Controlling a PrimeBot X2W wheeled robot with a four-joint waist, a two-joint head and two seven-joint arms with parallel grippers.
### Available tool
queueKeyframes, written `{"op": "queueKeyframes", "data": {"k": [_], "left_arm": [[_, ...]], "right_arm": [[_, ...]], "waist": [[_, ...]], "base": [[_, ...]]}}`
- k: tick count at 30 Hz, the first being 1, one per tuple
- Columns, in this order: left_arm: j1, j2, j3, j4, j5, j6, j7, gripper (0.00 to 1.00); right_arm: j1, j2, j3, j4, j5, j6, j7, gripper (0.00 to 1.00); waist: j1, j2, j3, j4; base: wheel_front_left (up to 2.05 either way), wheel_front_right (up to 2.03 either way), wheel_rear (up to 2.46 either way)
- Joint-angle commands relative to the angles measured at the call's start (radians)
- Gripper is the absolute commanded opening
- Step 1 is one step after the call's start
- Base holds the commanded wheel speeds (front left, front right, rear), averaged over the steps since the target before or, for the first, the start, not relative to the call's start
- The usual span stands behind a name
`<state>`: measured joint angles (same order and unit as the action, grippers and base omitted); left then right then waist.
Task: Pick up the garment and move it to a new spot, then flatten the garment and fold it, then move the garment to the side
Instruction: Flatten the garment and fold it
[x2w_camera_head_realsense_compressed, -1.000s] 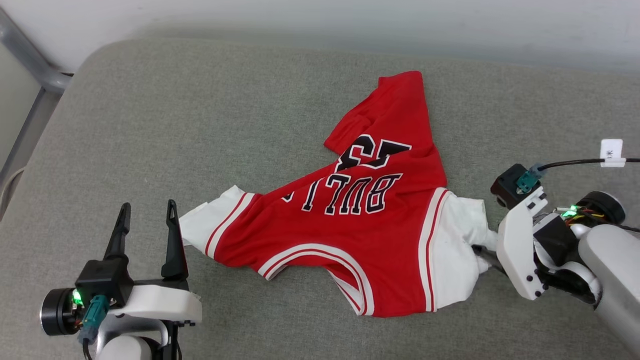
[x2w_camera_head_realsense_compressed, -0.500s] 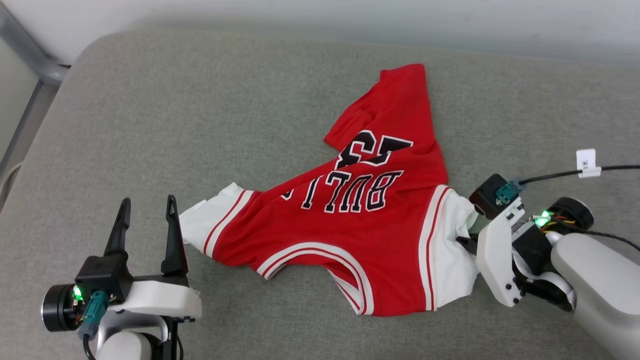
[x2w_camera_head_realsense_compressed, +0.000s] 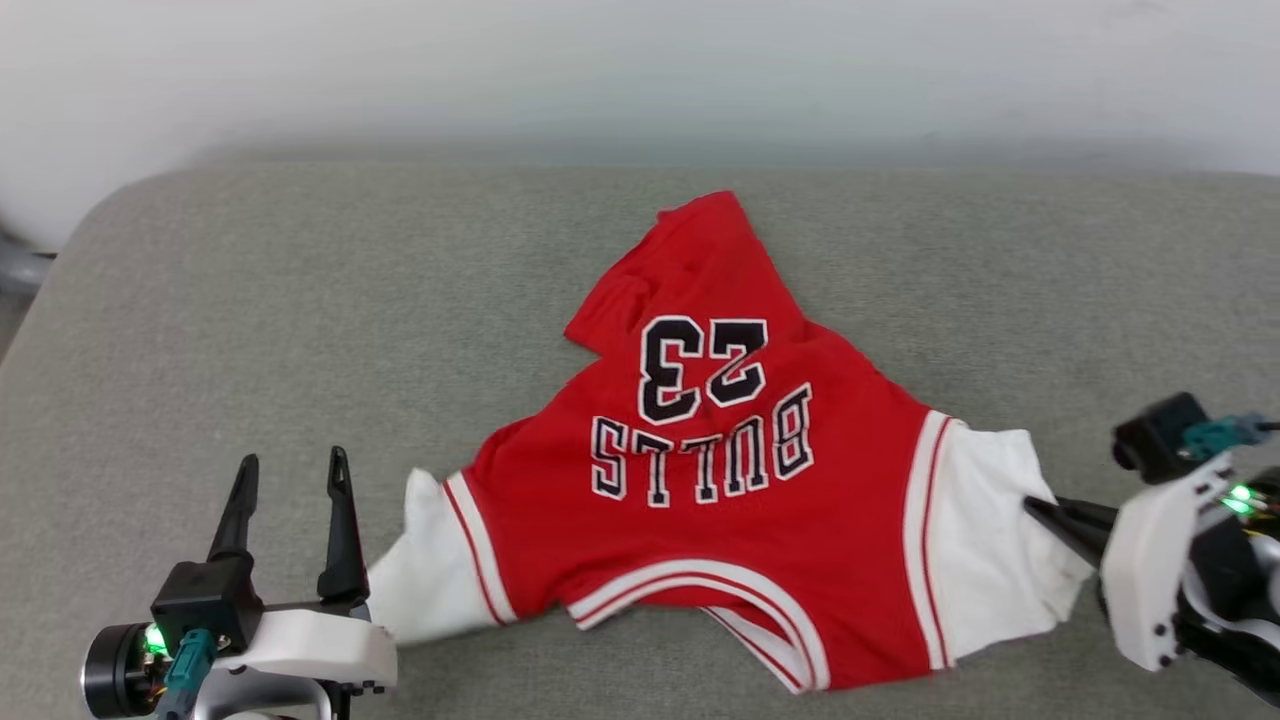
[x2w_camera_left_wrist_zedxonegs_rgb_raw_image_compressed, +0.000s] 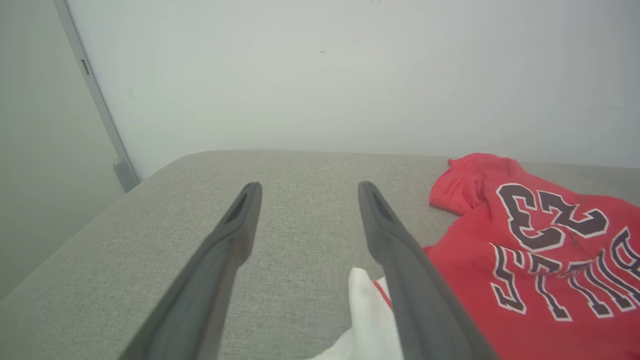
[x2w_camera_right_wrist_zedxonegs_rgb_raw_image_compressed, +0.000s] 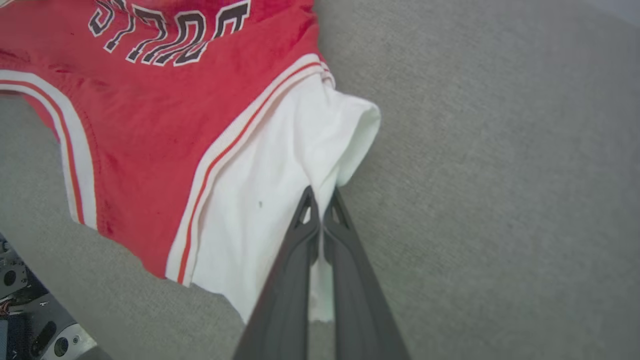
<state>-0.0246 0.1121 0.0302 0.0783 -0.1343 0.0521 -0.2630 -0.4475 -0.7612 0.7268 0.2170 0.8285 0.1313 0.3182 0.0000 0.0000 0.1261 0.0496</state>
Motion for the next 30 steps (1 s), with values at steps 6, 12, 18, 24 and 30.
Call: {"op": "queueKeyframes", "data": {"k": [6,12,18,24,30], "left_arm": [[0.011,-0.014,0.017,-0.005,0.021,-0.019,-0.003,1.0],[-0.021,-0.021,0.021,0.007,0.034,-0.043,-0.003,1.0],[-0.033,-0.032,0.025,0.019,0.043,-0.057,-0.003,1.0],[-0.021,-0.039,0.037,0.03,0.051,-0.06,-0.003,1.0],[-0.002,-0.043,0.05,0.029,0.062,-0.063,-0.003,1.0]], "right_arm": [[0.113,-0.025,-0.195,0.014,0.005,-0.001,0.039,0.0],[0.126,0.004,-0.32,0.159,-0.038,-0.001,0.101,0.0],[0.124,0.076,-0.347,0.353,-0.1,-0.001,0.136,0.0],[0.11,0.137,-0.351,0.416,-0.114,-0.001,0.053,0.81],[0.079,0.106,-0.387,0.353,-0.155,-0.001,-0.126,1.0]], "waist": [[0.0,0.0,0.006,-0.029],[0.0,0.0,0.031,-0.01],[0.0,0.0,0.044,0.016],[0.0,0.0,0.026,0.017],[0.0,0.0,-0.009,-0.007]], "base": [[0.0,0.0,0.0],[0.0,0.0,0.0],[0.0,0.0,0.0],[0.0,0.0,0.0],[0.0,0.0,0.0]]}}
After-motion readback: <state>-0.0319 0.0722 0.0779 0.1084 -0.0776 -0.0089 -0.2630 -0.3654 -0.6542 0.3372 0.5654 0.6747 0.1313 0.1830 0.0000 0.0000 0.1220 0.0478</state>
